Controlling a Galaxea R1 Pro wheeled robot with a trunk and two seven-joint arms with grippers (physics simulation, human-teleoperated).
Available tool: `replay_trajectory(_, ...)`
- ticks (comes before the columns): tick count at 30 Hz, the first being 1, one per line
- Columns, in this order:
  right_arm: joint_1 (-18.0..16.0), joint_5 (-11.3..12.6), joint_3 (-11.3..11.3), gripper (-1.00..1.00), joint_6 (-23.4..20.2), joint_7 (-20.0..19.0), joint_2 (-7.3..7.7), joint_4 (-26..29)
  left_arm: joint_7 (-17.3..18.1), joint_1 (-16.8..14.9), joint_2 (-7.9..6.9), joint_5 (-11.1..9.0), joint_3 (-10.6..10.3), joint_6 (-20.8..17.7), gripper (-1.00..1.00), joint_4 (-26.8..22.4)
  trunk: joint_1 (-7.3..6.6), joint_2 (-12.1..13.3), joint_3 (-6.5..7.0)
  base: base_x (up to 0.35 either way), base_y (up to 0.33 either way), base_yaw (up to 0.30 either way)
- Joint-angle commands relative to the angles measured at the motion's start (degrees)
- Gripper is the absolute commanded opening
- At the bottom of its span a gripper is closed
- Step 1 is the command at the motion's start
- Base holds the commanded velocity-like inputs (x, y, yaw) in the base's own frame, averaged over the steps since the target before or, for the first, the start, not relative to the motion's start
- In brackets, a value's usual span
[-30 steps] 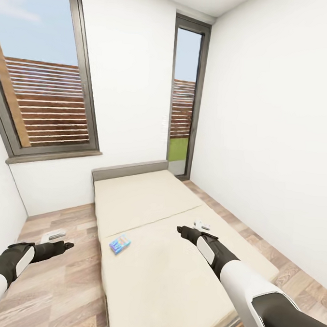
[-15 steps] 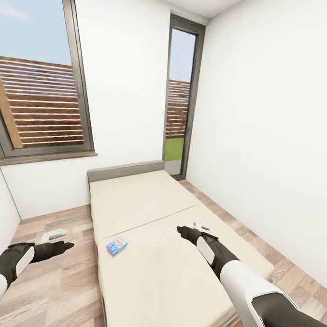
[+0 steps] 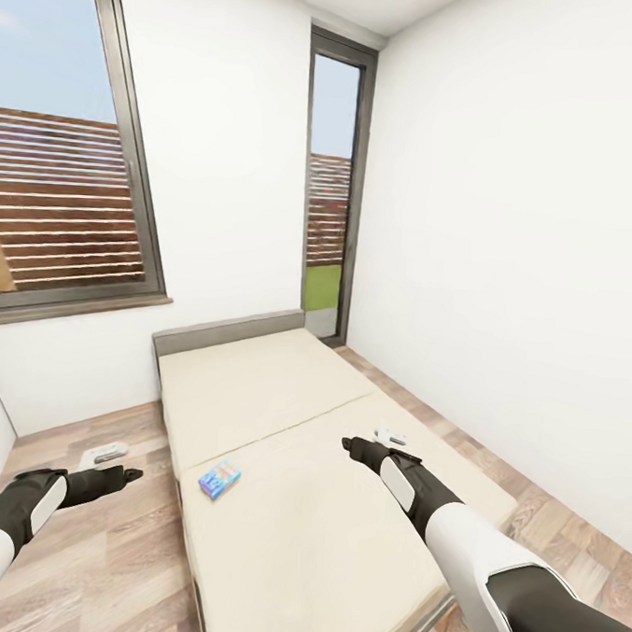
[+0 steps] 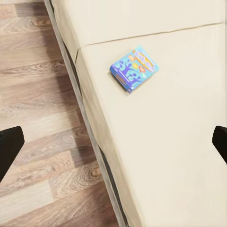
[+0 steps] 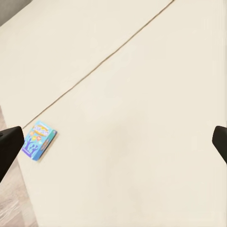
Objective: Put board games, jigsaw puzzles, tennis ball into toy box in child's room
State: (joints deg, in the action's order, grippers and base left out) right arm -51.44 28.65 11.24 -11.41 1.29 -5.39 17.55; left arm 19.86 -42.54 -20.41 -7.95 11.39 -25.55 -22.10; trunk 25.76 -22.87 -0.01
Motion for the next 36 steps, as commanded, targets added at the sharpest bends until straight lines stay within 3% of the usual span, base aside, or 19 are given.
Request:
replay_trajectory(1,-0.01,0.28,0.3,1.0,-0.2,0.13,0.03,0.07,0.09,0.0,0.02,-0.4,0.3,-0.52,1.0,-0.05,0.02,-0.04,-0.02,0.0,0.027,-0.06)
replay_trajectory(10,-0.03,0.32,0.29,1.0,-0.21,0.12,0.03,0.09,0.09,0.0,0.02,-0.4,0.3,-0.52,1.0,-0.05,0.02,-0.04,-0.02,0.0,0.119,-0.048)
replay_trajectory(24,0.0,0.32,0.36,1.0,-0.19,0.12,0.03,0.08,0.08,0.0,0.02,-0.4,0.3,-0.55,1.0,-0.05,0.02,-0.04,-0.02,0.0,0.073,-0.232)
replay_trajectory(36,0.01,0.34,0.36,1.0,-0.19,0.12,0.01,0.08,0.09,0.0,0.01,-0.4,0.3,-0.56,1.0,-0.05,0.02,-0.04,-0.02,0.0,0.04,-0.069)
